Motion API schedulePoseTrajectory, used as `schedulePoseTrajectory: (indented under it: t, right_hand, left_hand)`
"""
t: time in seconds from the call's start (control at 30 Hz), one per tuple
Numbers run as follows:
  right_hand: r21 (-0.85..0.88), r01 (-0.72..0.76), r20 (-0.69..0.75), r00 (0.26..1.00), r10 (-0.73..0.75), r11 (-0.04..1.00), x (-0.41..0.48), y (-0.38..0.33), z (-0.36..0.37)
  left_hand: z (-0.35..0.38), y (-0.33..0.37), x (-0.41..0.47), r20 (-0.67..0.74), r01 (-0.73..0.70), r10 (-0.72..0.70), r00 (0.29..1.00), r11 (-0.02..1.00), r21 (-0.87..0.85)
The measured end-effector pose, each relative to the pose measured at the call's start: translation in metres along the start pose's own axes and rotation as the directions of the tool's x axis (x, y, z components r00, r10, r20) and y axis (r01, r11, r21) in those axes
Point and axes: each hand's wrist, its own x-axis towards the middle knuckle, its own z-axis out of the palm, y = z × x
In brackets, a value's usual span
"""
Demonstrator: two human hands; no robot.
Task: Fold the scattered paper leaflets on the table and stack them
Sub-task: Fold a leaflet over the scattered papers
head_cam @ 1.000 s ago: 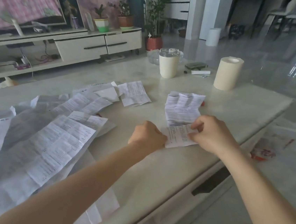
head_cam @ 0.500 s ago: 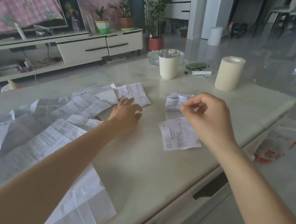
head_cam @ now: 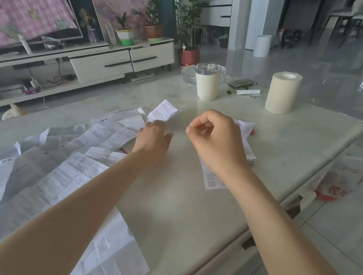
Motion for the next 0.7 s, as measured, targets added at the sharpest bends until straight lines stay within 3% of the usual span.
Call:
schedulePoseTrajectory:
  t: [0.07, 0.13, 0.2, 0.27, 0.33, 0.4, 0.47, 0.53, 0.63, 0.7]
  right_hand:
    - [-0.006, -0.013, 0.014, 1.0, 0.013, 1.0, 0.0, 0.001, 0.003]
    - [0.024, -0.039, 0.005, 0.999, 0.039, 0.999, -0.001, -0.001, 0.007]
    - [0.098, -0.027, -0.051, 0.998, 0.032, 0.995, -0.002, -0.005, 0.009]
    - [0.103, 0.055, -0.12, 0.992, -0.042, 0.993, -0.005, -0.012, 0.01]
    - [0.131, 0.064, -0.064, 0.996, -0.056, 0.989, -0.01, -0.023, 0.014]
    - [0.248, -0.098, 0.153, 0.986, 0.061, 0.964, -0.016, -0.034, 0.018]
    - [0.307, -0.278, 0.402, 0.905, 0.141, 0.91, -0.02, -0.04, 0.022]
    - [0.288, -0.338, 0.548, 0.826, 0.135, 0.896, -0.029, -0.045, 0.034]
    - [0.29, -0.331, 0.524, 0.84, 0.141, 0.898, -0.041, -0.052, 0.05]
    - [0.302, -0.293, 0.452, 0.882, 0.135, 0.907, -0.047, -0.055, 0.059]
  left_hand:
    - [-0.018, 0.006, -0.007, -0.236, -0.001, -0.061, 0.97, 0.967, -0.254]
    - [-0.048, 0.012, -0.021, -0.356, -0.015, -0.2, 0.913, 0.854, -0.52]
    - [-0.082, 0.012, -0.039, -0.309, -0.026, -0.307, 0.9, 0.67, -0.742]
    - [-0.112, 0.005, -0.062, -0.145, 0.011, -0.293, 0.945, 0.473, -0.881]
    - [-0.137, -0.01, -0.087, 0.004, 0.088, -0.186, 0.982, 0.441, -0.893]
    - [-0.155, -0.023, -0.107, 0.09, 0.137, -0.116, 0.989, 0.502, -0.854]
    - [-0.162, -0.033, -0.12, 0.119, 0.166, -0.12, 0.986, 0.547, -0.82]
    - [-0.167, -0.046, -0.133, 0.097, 0.197, -0.208, 0.973, 0.541, -0.817]
    - [-0.169, -0.054, -0.152, 0.162, 0.273, -0.323, 0.933, 0.339, -0.9]
    - [-0.167, -0.052, -0.166, 0.264, 0.351, -0.293, 0.919, 0.301, -0.887]
